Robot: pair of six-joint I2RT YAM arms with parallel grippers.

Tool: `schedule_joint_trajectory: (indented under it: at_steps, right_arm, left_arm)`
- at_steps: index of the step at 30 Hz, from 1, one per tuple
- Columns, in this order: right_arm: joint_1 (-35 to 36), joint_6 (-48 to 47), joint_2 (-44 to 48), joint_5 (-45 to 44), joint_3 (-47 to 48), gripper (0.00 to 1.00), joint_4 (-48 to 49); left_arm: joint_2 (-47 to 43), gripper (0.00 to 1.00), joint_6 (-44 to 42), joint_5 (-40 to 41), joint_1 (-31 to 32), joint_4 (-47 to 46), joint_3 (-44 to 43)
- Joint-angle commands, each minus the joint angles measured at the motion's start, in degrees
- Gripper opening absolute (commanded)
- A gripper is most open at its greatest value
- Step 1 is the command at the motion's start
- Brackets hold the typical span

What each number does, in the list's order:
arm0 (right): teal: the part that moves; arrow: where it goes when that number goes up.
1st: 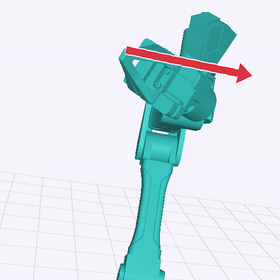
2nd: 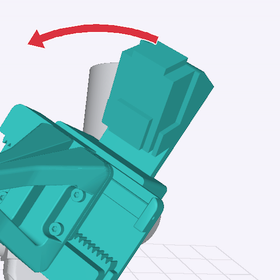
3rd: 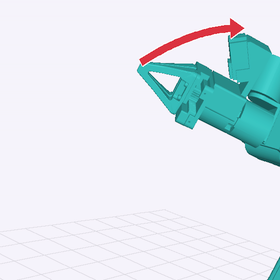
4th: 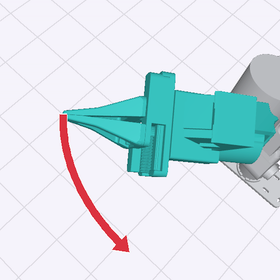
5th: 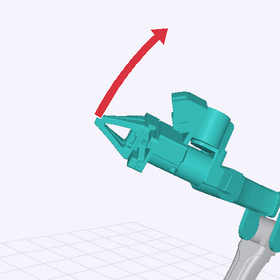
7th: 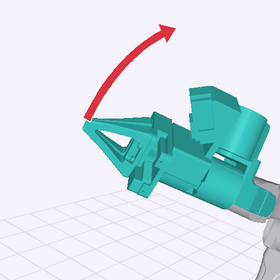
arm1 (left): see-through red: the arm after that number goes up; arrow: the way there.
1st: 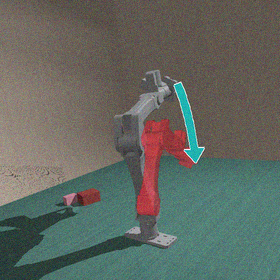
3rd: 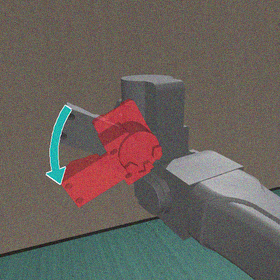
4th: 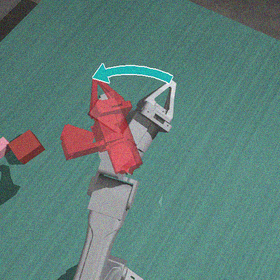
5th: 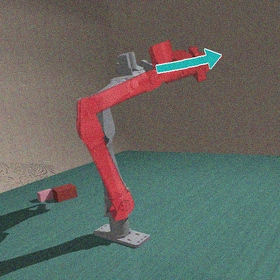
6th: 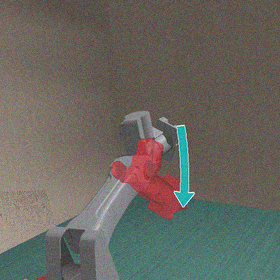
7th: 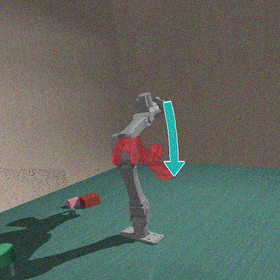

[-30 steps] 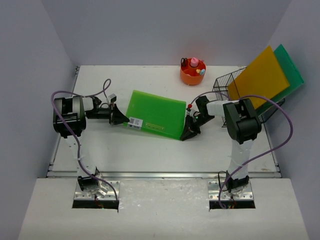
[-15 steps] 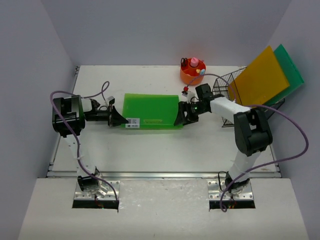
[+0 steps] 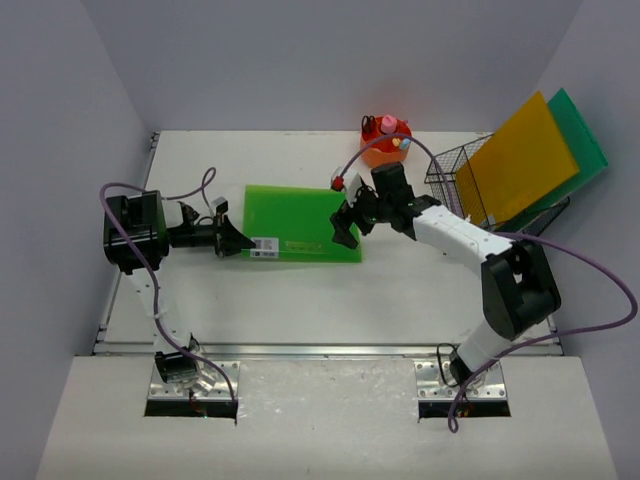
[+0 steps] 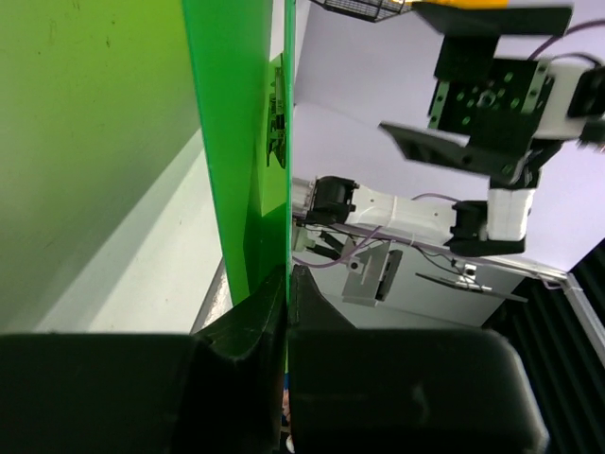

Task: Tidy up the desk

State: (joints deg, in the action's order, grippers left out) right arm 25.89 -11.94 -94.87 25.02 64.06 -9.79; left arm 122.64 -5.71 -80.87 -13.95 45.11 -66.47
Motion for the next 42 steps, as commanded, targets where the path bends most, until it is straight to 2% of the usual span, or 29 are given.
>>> schedule_joint_trajectory:
  at_steps: [1,2,5,6,8,13,17,21,27,30,34,36,37,38,39,40,41,42]
  right_arm:
    - [6.1,-10.0,5.7,-4.8,-6.5,0.99,10.2]
    - [6.5,-11.4,6.0,-6.2,-7.1,0.99,11.1]
    - [14.1,-15.6,7.9,-16.0,-15.7,0.99,28.5]
    - [15.5,-17.6,7.1,-20.7,-16.4,0.99,30.5]
    - [16.8,-18.6,6.4,-20.2,-16.6,0.99,31.3]
    - [17.9,-20.7,6.0,-12.1,-21.2,0.99,36.0]
    - [19.9,-29.3,0.8,-15.4,-24.5,0.99,45.1]
    - [20.3,-33.0,-5.1,-17.5,-25.2,0.99,52.1]
    - [20.4,-34.7,-3.0,-11.1,-28.7,0.99,53.2]
    - [20.8,-35.8,-4.7,-13.4,-29.3,0.99,56.6]
    - [20.7,-40.2,-13.0,-21.4,-26.4,0.99,64.4]
    - [20.4,-41.8,-16.6,-23.2,-25.1,0.82,69.2]
    - [20.4,-42.4,-17.8,-23.5,-24.7,0.67,70.9]
    - [20.4,-42.8,-18.1,-23.5,-24.5,0.62,71.4]
    - [20.4,-42.6,-17.8,-23.4,-23.9,0.35,71.1]
    - [20.3,-42.5,-17.7,-23.3,-23.6,0.2,70.8]
    - [20.4,-42.2,-17.3,-23.1,-23.6,0.11,70.6]
    - [20.4,-41.8,-16.2,-22.4,-23.9,0.0,70.5]
  left_arm:
    - [-0.6,0.0,5.1,-6.2,-1.2,-4.4,1.9]
    - [-0.6,0.0,5.5,-7.0,-1.3,-5.2,2.1]
    - [-0.6,0.0,9.8,-9.7,-1.4,-6.7,3.6]
    - [-0.6,0.0,9.8,-10.3,-1.3,-6.5,3.7]
    - [-0.5,0.0,10.1,-11.3,-1.3,-6.2,3.7]
    - [0.0,0.0,9.3,-14.0,-1.4,-4.6,3.5]
    - [-0.6,0.0,7.6,-15.8,-1.4,-2.5,3.7]
    - [-0.6,0.0,7.6,-16.6,-1.4,-2.4,3.7]
    - [-1.1,0.0,6.8,-16.8,-1.4,-1.5,3.7]
    - [-1.3,0.0,6.1,-16.8,-1.3,-0.9,4.1]
    - [-1.7,0.0,6.0,-16.6,-1.3,-0.9,5.5]
    - [-2.0,0.0,4.1,-16.2,-1.4,-0.8,5.8]
    - [-2.4,0.02,3.7,-15.6,-1.4,-0.6,5.8]
    - [-2.6,0.02,3.1,-15.1,-1.3,-0.3,5.8]
    - [-2.9,0.12,2.5,-14.4,-1.4,0.2,5.7]
    - [-3.2,0.17,2.0,-14.0,-1.4,0.6,5.6]
    - [-3.4,0.23,1.5,-13.6,-1.5,1.2,5.4]
    - [-3.7,0.38,0.3,-12.6,-1.6,2.7,4.7]
